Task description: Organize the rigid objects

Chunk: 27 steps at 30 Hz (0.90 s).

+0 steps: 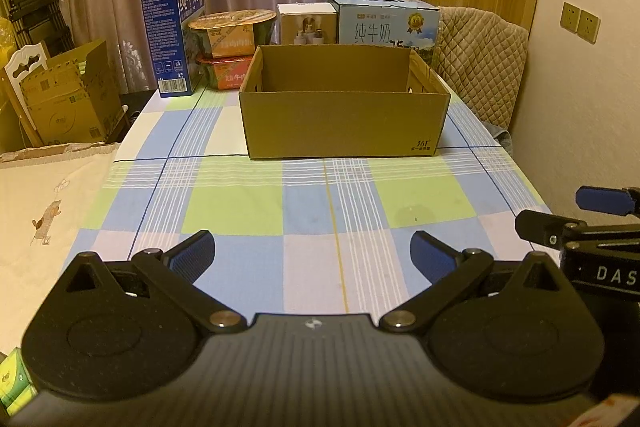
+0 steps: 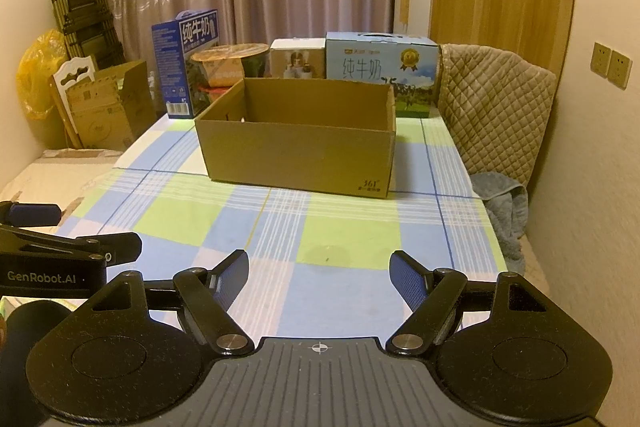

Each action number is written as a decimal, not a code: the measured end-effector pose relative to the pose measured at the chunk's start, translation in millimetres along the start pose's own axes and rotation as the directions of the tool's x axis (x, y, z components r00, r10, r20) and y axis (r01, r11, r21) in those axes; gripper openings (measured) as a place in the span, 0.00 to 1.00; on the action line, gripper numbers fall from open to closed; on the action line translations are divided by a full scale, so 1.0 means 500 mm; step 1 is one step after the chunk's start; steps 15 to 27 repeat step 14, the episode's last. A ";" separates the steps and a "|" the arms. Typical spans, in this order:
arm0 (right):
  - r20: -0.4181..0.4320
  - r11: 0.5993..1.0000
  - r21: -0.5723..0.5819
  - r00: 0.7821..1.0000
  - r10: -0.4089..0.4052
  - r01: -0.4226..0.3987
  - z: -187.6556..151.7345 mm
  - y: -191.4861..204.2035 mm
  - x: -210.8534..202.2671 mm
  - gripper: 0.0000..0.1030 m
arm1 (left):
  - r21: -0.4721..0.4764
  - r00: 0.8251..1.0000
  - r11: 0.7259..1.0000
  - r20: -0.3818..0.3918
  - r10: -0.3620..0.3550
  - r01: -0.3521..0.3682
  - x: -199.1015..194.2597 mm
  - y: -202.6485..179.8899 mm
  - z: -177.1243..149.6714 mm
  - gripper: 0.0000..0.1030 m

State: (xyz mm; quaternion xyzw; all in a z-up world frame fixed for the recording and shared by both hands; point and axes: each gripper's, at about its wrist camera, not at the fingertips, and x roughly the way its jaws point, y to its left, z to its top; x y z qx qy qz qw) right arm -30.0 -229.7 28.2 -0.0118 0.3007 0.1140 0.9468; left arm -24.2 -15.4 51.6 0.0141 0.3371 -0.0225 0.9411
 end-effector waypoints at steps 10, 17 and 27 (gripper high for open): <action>-0.003 1.000 -0.001 1.000 0.001 -0.001 -0.001 0.001 0.003 0.73 | 0.013 1.000 1.000 0.000 -0.015 0.015 0.003 -0.007 0.001 1.00; -0.004 1.000 -0.001 1.000 0.001 -0.001 -0.001 0.002 0.003 0.73 | 0.005 1.000 1.000 0.007 -0.018 0.018 0.001 -0.008 -0.003 1.00; -0.004 1.000 -0.001 1.000 0.001 -0.001 -0.001 0.002 0.003 0.73 | 0.005 1.000 1.000 0.007 -0.018 0.018 0.001 -0.008 -0.003 1.00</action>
